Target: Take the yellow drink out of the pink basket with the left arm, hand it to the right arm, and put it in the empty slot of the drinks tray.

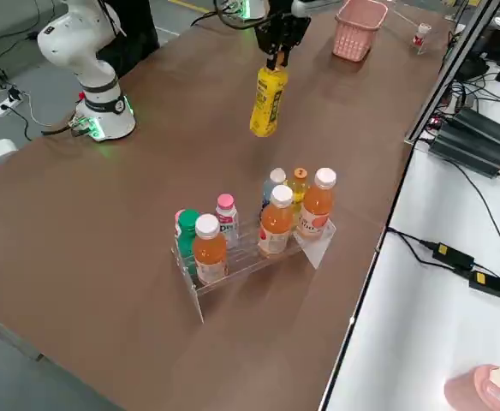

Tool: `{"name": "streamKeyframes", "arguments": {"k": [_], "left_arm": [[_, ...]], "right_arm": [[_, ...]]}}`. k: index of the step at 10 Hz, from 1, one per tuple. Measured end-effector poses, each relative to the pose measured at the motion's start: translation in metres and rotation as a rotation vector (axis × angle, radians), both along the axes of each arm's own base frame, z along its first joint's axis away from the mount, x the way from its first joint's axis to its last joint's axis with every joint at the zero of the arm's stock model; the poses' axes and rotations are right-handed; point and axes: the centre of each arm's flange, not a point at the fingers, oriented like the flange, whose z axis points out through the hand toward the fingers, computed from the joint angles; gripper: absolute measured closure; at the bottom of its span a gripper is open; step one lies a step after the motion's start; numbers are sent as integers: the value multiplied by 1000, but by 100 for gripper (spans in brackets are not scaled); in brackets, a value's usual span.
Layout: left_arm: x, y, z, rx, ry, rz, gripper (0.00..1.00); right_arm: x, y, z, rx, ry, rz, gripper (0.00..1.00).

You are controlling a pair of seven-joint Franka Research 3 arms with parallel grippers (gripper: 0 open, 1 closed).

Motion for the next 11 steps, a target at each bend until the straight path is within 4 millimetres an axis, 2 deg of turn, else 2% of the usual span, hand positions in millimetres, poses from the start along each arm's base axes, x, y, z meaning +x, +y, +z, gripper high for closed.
{"name": "streamKeyframes", "arguments": {"k": [4,7,9,11], "left_arm": [[0,3,0,1,0,9,0],[0,5,0,1,0,11,0],[0,5,0,1,0,12,0],[0,5,0,1,0,12,0]], "right_arm": [[-7,-46,8,27,-2,-57,66],[-21,-104,19,27,-13,-45,66],[-26,-137,20,24,-21,-64,66],[-24,-168,15,20,-28,13,66]]}}
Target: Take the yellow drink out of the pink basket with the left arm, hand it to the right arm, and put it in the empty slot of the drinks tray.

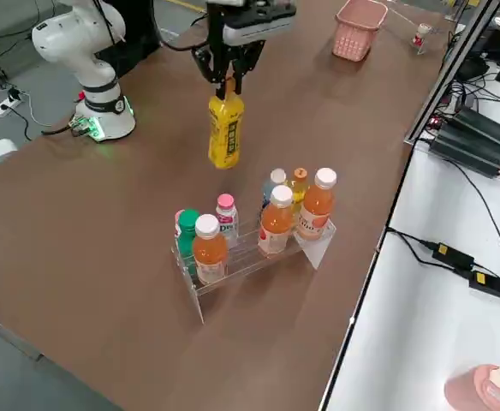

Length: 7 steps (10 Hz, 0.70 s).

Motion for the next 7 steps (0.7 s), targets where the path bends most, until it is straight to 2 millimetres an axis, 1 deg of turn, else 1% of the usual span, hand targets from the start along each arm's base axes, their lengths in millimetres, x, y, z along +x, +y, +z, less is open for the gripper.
{"name": "streamKeyframes", "arguments": {"k": [1,5,7], "left_arm": [[0,0,0,0,0,0,0],[0,1,0,0,0,1,0],[0,3,0,1,0,5,0]], "right_arm": [[6,-9,-5,-6,-16,11,66],[42,-24,-27,-19,-60,10,66],[54,-34,-33,-24,-76,1,66]]}}
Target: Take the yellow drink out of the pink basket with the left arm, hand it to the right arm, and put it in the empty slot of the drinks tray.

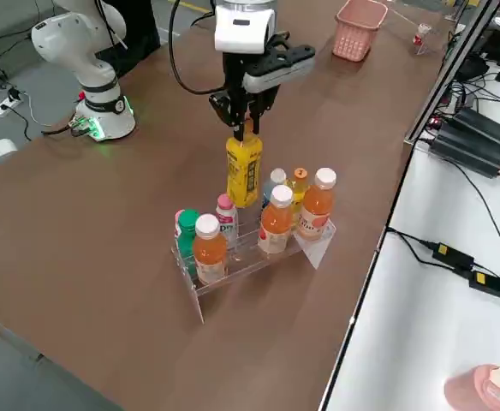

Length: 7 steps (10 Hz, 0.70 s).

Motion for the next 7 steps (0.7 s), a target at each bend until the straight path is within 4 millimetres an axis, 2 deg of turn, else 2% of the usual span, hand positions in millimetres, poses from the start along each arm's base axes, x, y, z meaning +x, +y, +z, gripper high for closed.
{"name": "streamKeyframes", "arguments": {"k": [3,7], "left_arm": [[0,2,0,0,0,3,0],[0,2,0,0,0,3,0]], "right_arm": [[7,-16,-14,0,-5,-19,66],[21,-24,-34,7,0,-40,66]]}}
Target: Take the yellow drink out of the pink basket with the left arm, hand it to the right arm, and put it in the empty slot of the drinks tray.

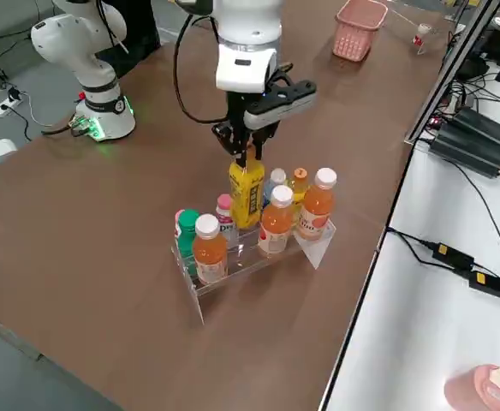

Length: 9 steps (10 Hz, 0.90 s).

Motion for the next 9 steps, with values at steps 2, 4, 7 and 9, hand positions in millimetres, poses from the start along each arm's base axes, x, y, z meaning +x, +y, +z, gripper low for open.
{"name": "streamKeyframes", "arguments": {"k": [2,4,7,9], "left_arm": [[0,1,0,0,0,1,0],[0,1,0,0,0,2,0],[0,1,0,0,0,3,0],[0,1,0,0,0,3,0]], "right_arm": [[9,-3,-3,0,-8,-2,66],[12,-4,-9,5,-4,-4,66],[18,-4,-19,9,-3,-1,66],[20,-5,-22,9,-5,-1,66]]}}
